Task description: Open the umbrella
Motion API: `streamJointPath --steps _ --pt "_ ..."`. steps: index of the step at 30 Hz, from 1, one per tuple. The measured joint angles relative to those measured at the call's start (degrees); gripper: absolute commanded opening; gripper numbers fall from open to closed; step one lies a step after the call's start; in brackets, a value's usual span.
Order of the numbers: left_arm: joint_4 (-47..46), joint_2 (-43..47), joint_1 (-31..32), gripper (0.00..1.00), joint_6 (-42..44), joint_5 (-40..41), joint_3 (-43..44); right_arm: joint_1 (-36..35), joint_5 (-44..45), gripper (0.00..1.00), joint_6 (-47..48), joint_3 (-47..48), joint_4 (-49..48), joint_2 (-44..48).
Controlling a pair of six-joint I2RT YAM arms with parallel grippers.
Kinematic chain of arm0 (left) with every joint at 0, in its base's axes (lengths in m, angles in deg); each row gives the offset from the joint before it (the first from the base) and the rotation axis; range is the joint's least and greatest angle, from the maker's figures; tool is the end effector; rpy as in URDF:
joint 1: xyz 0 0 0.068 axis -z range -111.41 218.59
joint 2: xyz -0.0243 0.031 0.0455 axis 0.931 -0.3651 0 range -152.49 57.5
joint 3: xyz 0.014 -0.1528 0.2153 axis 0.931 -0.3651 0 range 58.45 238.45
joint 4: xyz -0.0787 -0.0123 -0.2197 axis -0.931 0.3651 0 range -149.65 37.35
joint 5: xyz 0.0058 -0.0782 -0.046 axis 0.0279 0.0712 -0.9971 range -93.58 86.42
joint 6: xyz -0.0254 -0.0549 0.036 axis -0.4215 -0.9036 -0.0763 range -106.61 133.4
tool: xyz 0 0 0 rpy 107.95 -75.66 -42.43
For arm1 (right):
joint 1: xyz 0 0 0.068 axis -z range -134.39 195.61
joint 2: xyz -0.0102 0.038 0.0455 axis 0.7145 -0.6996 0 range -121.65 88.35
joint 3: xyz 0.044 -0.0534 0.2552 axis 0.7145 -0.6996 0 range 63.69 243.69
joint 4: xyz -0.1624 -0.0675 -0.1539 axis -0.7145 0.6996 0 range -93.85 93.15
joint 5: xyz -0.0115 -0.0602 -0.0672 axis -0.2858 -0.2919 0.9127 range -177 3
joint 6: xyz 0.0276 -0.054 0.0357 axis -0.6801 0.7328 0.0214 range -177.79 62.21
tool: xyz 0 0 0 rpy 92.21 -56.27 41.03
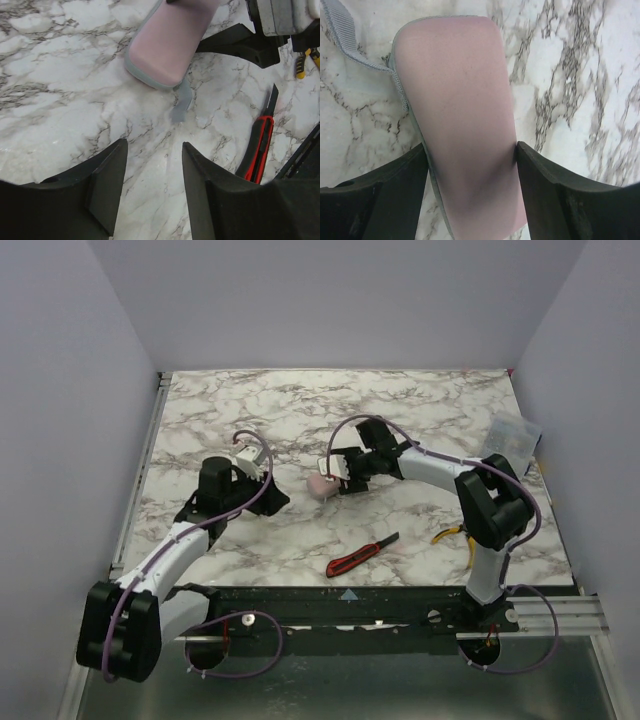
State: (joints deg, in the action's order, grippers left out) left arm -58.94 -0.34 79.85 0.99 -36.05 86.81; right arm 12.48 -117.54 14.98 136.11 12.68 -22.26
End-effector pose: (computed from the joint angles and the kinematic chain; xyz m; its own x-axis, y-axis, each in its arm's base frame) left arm 0.1968 -0.0708 0.2143 -0.6150 -0.0623 -0.7861 0.4994 0.7407 -0.4494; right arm 0.3086 0.2362 0.1657 0.4819 -0.6679 -0.5672 -0.8651 -0.2599 -0.4289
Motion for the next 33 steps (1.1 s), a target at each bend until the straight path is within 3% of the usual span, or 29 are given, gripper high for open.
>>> streamJointPath --steps 6,16,33 --pt "-9.0 -10.4 7.6 0.43 -4.0 5.0 0.0 0.1 5.7 0.66 -7.1 -9.7 -8.2 6.0" --pt "-20.4 -29.2 13.0 0.36 -7.4 6.2 6.3 0.0 10.6 0.67 -17.6 -15.1 -14.3 9.3" --pt "-36.1 -36.5 17.9 0.39 -5.5 7.5 1.0 0.0 14.4 0.62 -23.8 -20.7 -18.1 13.1"
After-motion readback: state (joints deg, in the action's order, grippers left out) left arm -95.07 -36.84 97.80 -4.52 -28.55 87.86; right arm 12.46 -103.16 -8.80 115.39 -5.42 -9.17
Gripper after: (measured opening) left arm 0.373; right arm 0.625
